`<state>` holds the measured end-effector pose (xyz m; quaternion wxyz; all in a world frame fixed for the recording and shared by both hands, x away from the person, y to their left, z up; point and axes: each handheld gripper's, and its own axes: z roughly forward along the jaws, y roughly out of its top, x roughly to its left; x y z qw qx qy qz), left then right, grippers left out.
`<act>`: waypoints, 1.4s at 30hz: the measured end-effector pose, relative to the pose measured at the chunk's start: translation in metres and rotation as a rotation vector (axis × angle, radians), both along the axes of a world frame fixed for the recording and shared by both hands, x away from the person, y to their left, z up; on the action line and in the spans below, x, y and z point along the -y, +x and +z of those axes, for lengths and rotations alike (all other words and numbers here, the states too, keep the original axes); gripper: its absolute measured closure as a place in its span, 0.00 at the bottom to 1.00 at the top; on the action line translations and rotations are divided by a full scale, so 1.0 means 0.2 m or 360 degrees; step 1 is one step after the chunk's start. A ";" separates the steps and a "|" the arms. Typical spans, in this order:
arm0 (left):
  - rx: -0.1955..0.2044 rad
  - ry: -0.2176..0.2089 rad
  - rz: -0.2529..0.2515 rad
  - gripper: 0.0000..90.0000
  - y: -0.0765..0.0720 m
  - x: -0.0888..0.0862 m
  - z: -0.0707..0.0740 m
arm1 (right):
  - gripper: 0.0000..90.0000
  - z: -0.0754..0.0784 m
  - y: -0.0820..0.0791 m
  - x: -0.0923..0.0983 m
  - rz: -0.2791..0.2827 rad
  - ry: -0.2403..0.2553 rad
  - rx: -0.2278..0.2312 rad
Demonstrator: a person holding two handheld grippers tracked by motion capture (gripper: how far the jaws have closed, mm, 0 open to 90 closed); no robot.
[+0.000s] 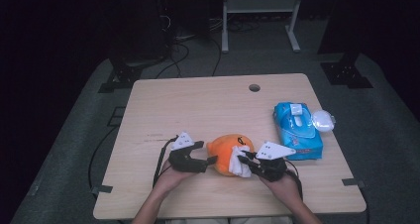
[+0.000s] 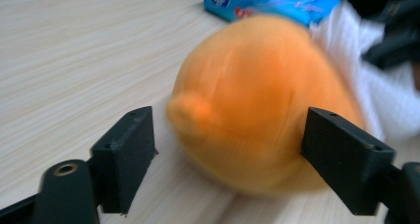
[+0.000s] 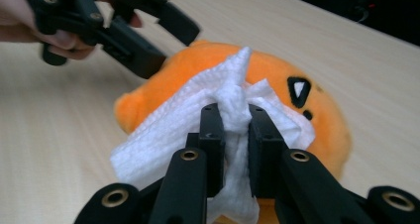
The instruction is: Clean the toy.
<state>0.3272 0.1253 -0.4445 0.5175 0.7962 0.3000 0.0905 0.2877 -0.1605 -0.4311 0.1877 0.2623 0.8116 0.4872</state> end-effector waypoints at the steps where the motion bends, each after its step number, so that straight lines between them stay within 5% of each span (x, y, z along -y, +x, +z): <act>1: 0.0004 0.0030 -0.0011 0.24 0.00 0.01 -0.01 | 0.87 0.00 -0.01 -0.01 0.0029 0.0020 -0.0015; 6: 0.0016 0.0076 -0.0012 0.29 -0.01 0.02 -0.02 | 0.87 0.03 -0.03 -0.05 0.0066 -0.0004 0.0019; 10: 0.0024 0.0070 -0.0008 0.30 -0.02 0.03 -0.02 | 0.87 0.02 0.05 0.07 -0.0098 0.0042 -0.0019; 14: 0.0003 0.0019 -0.0013 0.17 -0.03 0.05 0.00 | 0.87 -0.01 0.04 0.07 -0.0096 0.0063 -0.0068; 18: 0.0046 0.0081 -0.0028 0.18 -0.03 0.07 -0.03 | 0.87 0.02 0.00 0.00 0.0027 0.0066 -0.0053; 23: 0.0125 0.0121 -0.0075 0.26 -0.05 0.09 -0.03 | 0.87 0.04 0.08 0.10 -0.0098 0.0095 -0.0064; 26: 0.0087 0.0076 -0.0059 0.19 -0.05 0.09 0.00 | 0.87 -0.02 0.11 0.15 -0.0134 0.0099 -0.0145; 29: 0.0045 0.0075 -0.0051 0.14 -0.04 0.09 -0.01 | 0.87 -0.02 0.09 0.14 -0.0138 0.0065 -0.0145; 36: 0.0234 0.0217 -0.0138 0.27 -0.10 0.16 0.02 | 0.87 0.10 0.03 0.01 -0.0004 0.0059 -0.0001; 39: 0.0151 0.0139 -0.0065 0.14 -0.09 0.14 0.03 | 0.88 0.04 0.07 0.04 -0.0059 0.0020 -0.0024; 42: 0.0064 0.0082 -0.0066 0.09 -0.06 0.12 0.00 | 0.88 0.01 0.09 0.11 -0.0098 0.0094 -0.0100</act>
